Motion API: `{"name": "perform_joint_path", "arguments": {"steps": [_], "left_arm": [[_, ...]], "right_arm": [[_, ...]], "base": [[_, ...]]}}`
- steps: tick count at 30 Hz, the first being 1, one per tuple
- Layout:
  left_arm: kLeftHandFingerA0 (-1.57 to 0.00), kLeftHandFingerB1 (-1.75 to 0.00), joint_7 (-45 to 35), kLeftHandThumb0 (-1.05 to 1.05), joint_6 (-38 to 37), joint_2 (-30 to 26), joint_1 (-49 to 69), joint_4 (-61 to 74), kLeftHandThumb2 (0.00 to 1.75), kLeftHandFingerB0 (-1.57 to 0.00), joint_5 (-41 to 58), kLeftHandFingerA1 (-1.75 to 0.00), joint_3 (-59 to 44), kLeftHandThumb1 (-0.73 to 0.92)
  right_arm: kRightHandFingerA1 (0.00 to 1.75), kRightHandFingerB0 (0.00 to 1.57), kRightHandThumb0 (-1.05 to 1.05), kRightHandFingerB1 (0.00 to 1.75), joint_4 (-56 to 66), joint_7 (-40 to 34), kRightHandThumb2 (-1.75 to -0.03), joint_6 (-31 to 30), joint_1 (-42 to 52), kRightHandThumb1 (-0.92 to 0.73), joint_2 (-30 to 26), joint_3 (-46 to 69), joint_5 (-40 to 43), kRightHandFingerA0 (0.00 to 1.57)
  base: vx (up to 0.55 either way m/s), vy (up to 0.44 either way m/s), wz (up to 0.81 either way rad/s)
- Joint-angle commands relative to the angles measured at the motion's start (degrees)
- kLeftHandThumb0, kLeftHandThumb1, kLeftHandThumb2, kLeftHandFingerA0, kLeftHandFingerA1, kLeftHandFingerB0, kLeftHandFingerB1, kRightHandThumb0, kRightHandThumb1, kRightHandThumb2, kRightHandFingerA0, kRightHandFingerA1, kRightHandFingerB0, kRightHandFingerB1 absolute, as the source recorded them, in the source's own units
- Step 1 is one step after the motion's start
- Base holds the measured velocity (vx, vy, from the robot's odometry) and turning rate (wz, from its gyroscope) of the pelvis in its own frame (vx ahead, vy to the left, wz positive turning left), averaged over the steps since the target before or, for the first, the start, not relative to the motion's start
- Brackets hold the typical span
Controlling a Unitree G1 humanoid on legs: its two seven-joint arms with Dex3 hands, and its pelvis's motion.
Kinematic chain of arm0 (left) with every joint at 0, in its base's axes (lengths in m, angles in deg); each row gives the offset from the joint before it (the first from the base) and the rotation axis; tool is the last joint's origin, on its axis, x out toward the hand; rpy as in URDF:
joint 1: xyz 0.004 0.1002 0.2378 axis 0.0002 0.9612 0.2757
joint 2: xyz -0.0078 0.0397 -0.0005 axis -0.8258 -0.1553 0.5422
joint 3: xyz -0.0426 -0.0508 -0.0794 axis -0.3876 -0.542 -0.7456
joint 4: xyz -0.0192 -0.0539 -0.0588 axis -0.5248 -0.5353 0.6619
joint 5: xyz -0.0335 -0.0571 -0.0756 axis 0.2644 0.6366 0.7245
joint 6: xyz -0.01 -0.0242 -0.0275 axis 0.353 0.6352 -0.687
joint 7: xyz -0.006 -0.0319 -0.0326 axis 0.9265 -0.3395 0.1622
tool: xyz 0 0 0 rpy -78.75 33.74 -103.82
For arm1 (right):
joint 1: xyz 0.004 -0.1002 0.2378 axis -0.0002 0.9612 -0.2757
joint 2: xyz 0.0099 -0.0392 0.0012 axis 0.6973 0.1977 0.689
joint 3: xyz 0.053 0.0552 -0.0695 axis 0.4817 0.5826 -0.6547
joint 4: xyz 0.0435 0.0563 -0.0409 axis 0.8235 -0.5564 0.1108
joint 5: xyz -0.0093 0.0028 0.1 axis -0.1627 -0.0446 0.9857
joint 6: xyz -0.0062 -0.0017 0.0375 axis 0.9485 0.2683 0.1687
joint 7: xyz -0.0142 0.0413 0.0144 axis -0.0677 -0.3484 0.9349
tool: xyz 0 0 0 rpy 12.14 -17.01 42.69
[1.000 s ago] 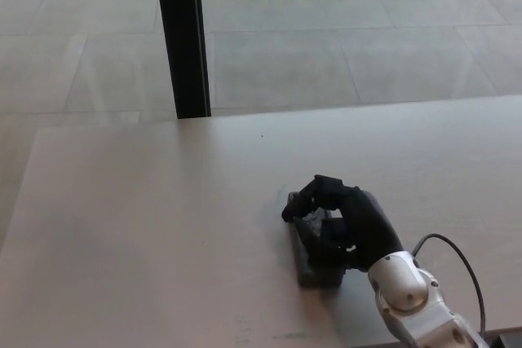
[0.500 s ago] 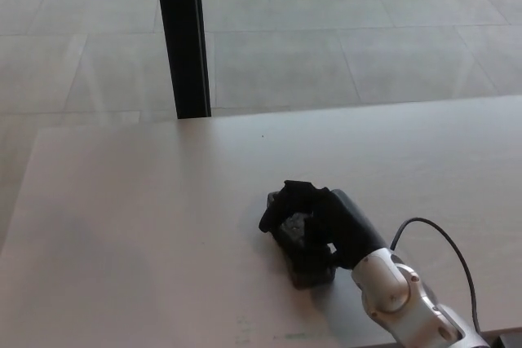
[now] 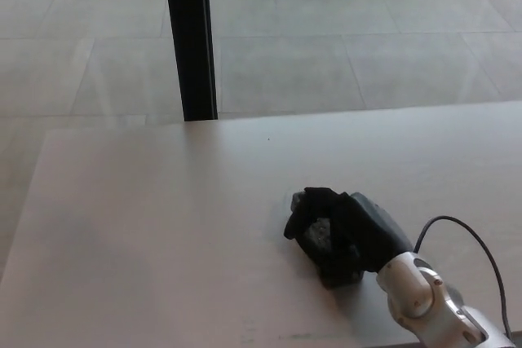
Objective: The robot uses its right hand to hold the eraser kept in the middle of the desk and use it to wipe the desk by swiping its surface twice
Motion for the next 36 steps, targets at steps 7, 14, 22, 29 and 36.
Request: {"name": "perform_joint_path", "arguments": {"steps": [7,14,22,29,36], "left_arm": [[-0.77,-0.69,0.2,-0.45,0.1,-1.0,0.1,-0.4,0.99,-0.55,1.1,-0.82,-0.5,0.57],[-0.78,-0.69,0.7,-0.47,1.1,-0.9,0.9,1.4,0.99,-0.54,1.4,-0.83,-0.9,0.57],[-0.73,-0.61,0.3,-0.47,-0.2,-1.2,0.7,0.0,0.63,-0.58,0.8,-0.74,-0.6,0.79],[-0.76,-0.68,0.3,-0.47,0.9,-1.7,0.2,0.4,1.00,-0.53,1.3,-0.82,-1.0,0.58],[-0.74,-0.61,0.6,-0.49,0.5,-1.6,0.4,1.2,0.63,-0.58,0.5,-0.74,-0.2,0.79]], "right_arm": [[1.75,0.78,-0.38,1.54,-6.4,1.2,-0.91,-3.8,6.7,-0.68,-7.0,8.7,2.4,0.90],[1.75,0.71,-0.36,1.71,-10.2,2.1,-0.91,-3.2,6.6,-0.62,-10.5,17.5,6.5,1.03],[1.75,0.67,-0.32,1.62,-12.2,4.3,-0.90,-4.4,7.4,-0.62,-16.3,21.9,7.0,0.98],[1.75,0.69,-0.26,1.60,-13.6,3.4,-0.96,-4.7,6.9,-0.54,-17.3,24.2,8.9,0.96],[1.75,0.63,-0.33,1.61,-11.4,4.9,-0.72,-4.7,6.6,-0.69,-15.2,22.4,8.4,0.92]], "base": [[0.00,0.000,0.00],[0.00,0.000,0.00],[0.00,0.000,0.00],[0.00,0.000,0.00],[0.00,0.000,0.00]]}}
